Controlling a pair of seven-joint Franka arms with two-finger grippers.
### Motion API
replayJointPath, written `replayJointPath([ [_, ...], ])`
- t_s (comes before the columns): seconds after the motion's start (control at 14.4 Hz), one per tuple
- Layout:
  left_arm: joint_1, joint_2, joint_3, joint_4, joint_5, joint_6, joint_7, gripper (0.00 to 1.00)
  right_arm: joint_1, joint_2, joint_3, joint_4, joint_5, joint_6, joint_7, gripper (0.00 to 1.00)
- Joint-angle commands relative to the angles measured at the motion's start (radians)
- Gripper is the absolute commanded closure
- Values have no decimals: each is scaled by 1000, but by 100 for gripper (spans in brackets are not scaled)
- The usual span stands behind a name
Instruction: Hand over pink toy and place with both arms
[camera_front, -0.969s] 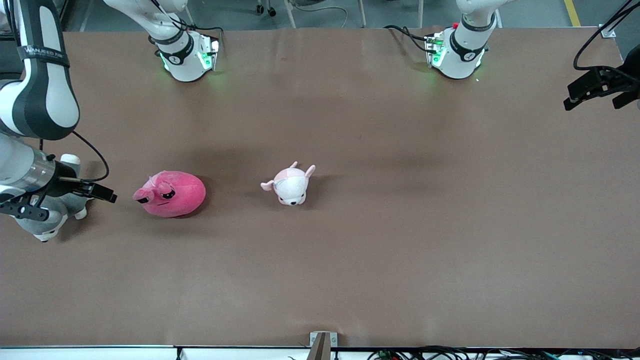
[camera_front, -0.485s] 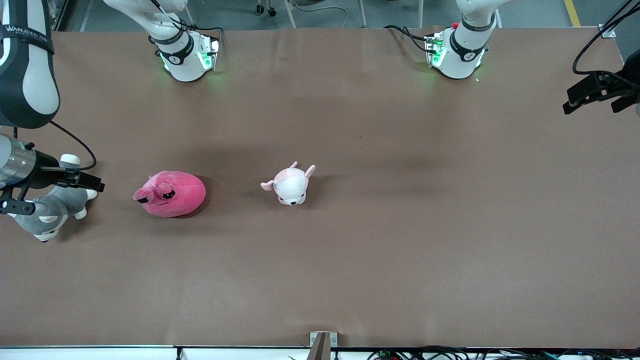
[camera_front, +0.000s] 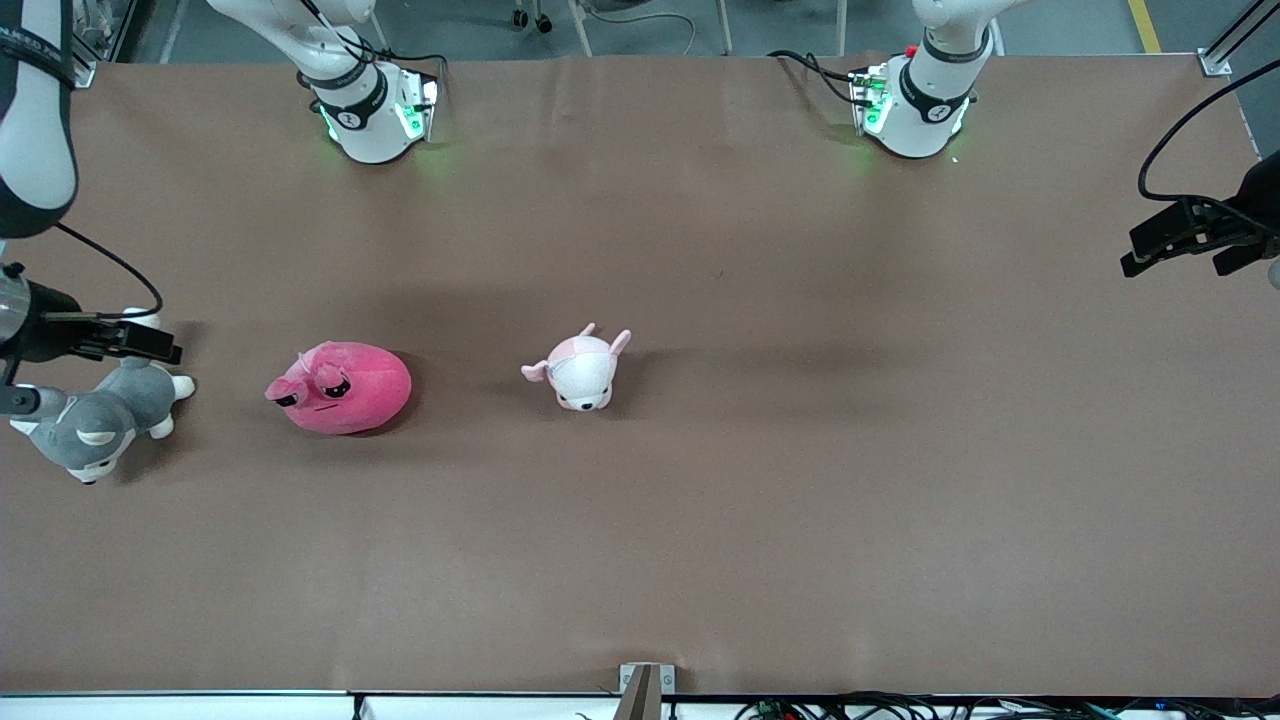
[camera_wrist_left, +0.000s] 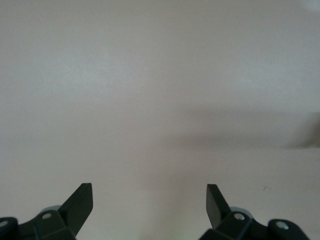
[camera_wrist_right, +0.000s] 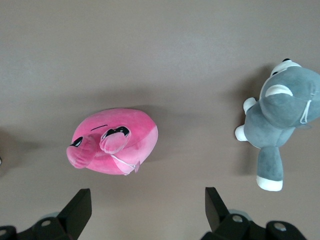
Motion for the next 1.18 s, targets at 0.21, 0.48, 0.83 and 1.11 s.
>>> replayJointPath([
  [0.21,9,-11,-5,0,0,3,20,0,-29,12,11,38,-18,-21,-13,0],
  [0.48,-11,-10,13,1,0,2,20,0,-29,11,12,70,-4,-67,-8,0],
  [0.83,-201,-11,210,3,0,-3,21,0,-21,-21,20,67,2,-162,-13,0],
  [1.11,-302,-11,309,4,0,-4,23,0,-5,-104,22,55,4,-187,-14,0],
])
